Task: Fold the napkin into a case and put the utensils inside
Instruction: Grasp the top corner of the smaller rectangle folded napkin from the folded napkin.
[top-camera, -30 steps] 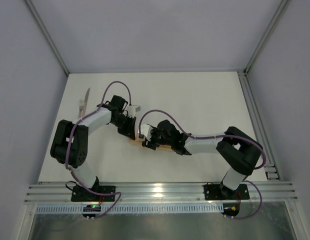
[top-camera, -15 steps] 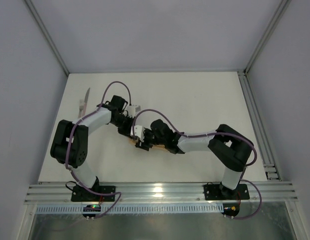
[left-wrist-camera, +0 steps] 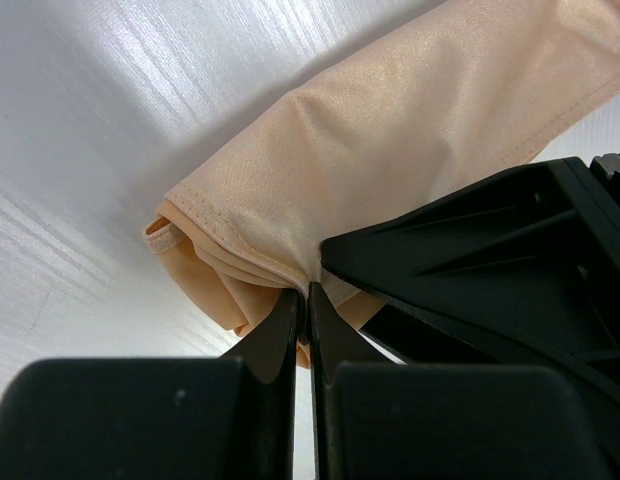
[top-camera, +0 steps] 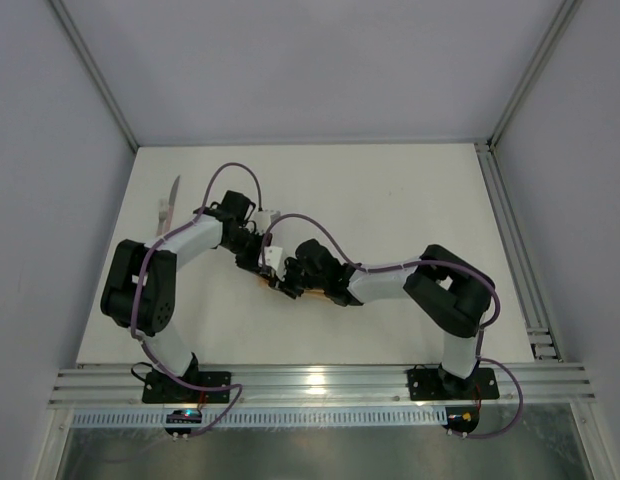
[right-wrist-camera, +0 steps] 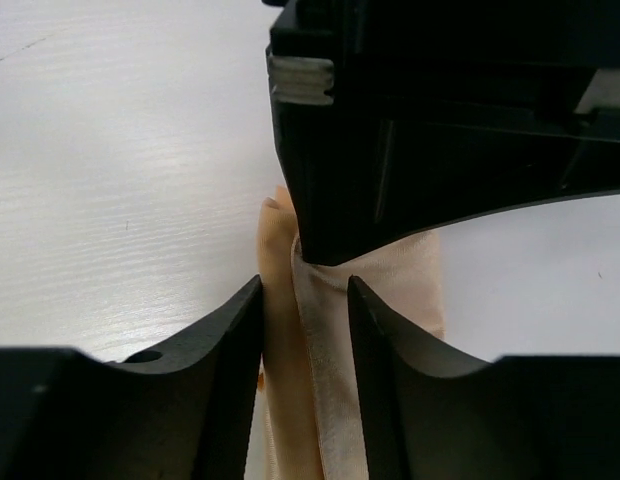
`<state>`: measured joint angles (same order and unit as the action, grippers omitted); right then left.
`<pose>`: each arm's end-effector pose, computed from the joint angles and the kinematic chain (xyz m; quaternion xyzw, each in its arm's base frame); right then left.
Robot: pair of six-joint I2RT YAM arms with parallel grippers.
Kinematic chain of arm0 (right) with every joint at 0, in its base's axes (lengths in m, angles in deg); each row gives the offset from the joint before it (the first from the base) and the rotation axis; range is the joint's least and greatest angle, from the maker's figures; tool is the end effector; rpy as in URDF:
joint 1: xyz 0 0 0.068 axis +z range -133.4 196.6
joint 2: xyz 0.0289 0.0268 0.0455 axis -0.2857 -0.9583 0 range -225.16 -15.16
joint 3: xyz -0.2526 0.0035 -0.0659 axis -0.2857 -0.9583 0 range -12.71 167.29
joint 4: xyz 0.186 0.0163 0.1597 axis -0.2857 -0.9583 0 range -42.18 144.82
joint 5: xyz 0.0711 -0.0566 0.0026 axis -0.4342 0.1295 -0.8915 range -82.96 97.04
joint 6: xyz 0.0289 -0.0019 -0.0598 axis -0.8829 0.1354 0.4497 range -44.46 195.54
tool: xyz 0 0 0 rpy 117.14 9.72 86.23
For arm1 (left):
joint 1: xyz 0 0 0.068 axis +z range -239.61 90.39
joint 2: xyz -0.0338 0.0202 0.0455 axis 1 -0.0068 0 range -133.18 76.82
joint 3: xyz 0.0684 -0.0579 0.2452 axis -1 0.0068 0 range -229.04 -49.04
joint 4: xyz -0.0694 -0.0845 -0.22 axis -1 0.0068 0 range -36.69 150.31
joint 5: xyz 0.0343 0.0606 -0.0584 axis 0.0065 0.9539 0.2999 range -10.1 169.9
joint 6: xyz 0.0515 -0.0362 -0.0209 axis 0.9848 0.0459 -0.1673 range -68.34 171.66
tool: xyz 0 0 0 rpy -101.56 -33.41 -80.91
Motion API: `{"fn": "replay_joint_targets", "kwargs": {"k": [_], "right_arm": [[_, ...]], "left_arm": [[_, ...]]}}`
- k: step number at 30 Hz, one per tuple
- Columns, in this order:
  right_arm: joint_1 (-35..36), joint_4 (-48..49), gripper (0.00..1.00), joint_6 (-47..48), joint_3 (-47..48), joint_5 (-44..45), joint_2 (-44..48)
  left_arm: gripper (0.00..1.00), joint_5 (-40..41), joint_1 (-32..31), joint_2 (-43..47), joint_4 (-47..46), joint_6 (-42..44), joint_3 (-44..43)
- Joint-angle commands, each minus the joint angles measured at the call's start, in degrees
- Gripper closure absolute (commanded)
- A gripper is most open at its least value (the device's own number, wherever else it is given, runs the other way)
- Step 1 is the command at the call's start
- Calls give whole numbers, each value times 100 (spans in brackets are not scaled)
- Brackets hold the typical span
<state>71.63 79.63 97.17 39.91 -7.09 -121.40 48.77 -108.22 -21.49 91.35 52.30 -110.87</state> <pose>0.2094 0.3217 0.1470 -0.5789 0.6313 0.2466 0.4534 0.2825 -0.1237 0.1608 0.1952 0.9351 -0.2829 0.0866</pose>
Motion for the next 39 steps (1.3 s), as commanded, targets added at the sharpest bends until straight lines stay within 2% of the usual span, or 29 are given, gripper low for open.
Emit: {"fn": "replay_joint_targets", "kwargs": {"k": [1, 6, 9, 14, 15, 18, 21, 25, 28, 30, 32, 33, 35, 36, 39], "right_arm": [[8, 260, 60, -290, 126, 147, 33], [-1, 269, 71, -466, 73, 156, 112], [-18, 278, 79, -571, 82, 235, 85], [-123, 251, 94, -888, 91, 306, 41], [-150, 286, 95, -949, 73, 306, 50], [-255, 348, 97, -1222, 20, 306, 85], [-308, 427, 97, -1415, -15, 314, 120], [-343, 515, 97, -1626, -85, 516, 208], [-343, 515, 97, -1732, -111, 604, 235], [-378, 568, 97, -1855, -120, 569, 209], [-405, 577, 97, -1969, -121, 552, 182], [-440, 620, 97, -2100, -129, 543, 182], [-492, 717, 97, -2267, -225, 525, 217], [-545, 883, 97, -2399, -269, 473, 235], [-598, 998, 97, -2681, -375, 481, 261]], "left_arm": [[100, -147, 33, 13, 45, -3, -137], [100, -147, 33, 4, 45, -3, -155], [95, -121, 33, 13, 45, -12, -190], [77, -138, 33, 135, 98, 6, -234], [70, -147, 33, 171, 98, 6, -234], [60, -182, 42, 302, 194, 58, -321], [55, -217, 77, 504, 317, 129, -409], [54, -217, 191, 777, 695, 357, -664], [55, -262, 296, 778, 1502, 1006, -1129], [58, -227, 384, 672, 2299, 1953, -1533], [58, -295, 411, 812, 2575, 2770, -1570], [58, -375, 411, 960, 2742, 4123, -1448], [57, -507, 411, 1558, 3182, 5606, -1211], [55, -568, 411, 1768, 3192, 6805, -870], [54, -613, 192, 2402, 2422, 7966, -297]]}}
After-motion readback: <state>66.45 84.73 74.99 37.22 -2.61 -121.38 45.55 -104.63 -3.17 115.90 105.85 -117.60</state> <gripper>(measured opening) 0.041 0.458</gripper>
